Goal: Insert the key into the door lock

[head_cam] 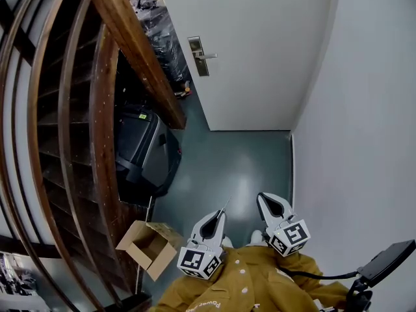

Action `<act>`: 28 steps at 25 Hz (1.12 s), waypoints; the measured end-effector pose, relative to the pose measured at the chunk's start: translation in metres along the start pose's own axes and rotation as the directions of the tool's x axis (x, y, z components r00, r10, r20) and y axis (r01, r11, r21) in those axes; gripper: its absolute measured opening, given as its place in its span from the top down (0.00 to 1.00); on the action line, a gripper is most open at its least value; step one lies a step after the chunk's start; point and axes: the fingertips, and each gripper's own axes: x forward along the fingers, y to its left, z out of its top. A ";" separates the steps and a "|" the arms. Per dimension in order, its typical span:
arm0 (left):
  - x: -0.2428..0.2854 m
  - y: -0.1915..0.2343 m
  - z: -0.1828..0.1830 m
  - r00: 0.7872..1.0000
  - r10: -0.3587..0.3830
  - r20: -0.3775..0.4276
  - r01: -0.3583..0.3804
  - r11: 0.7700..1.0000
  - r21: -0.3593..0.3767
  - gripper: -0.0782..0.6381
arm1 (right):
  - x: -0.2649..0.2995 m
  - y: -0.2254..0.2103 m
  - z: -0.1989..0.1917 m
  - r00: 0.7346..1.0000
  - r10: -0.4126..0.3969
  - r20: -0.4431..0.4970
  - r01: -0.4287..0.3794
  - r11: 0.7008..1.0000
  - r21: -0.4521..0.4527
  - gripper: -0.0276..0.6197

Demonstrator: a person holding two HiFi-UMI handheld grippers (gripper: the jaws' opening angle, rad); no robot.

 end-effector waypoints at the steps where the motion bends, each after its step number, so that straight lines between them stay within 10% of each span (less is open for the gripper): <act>1: 0.000 0.002 -0.001 1.000 0.000 -0.004 0.000 1.000 0.002 0.86 | 0.002 0.001 0.000 1.000 0.000 0.003 0.000 1.000 0.002 0.95; 19: 0.005 0.085 -0.005 0.999 -0.008 -0.045 0.008 1.000 -0.012 0.86 | 0.063 0.027 -0.026 0.997 -0.070 -0.030 0.070 0.997 0.011 0.95; 28: 0.091 0.142 0.016 0.999 0.002 -0.047 -0.003 1.000 -0.023 0.86 | 0.143 -0.044 -0.017 0.996 -0.083 -0.038 0.084 0.996 0.018 0.95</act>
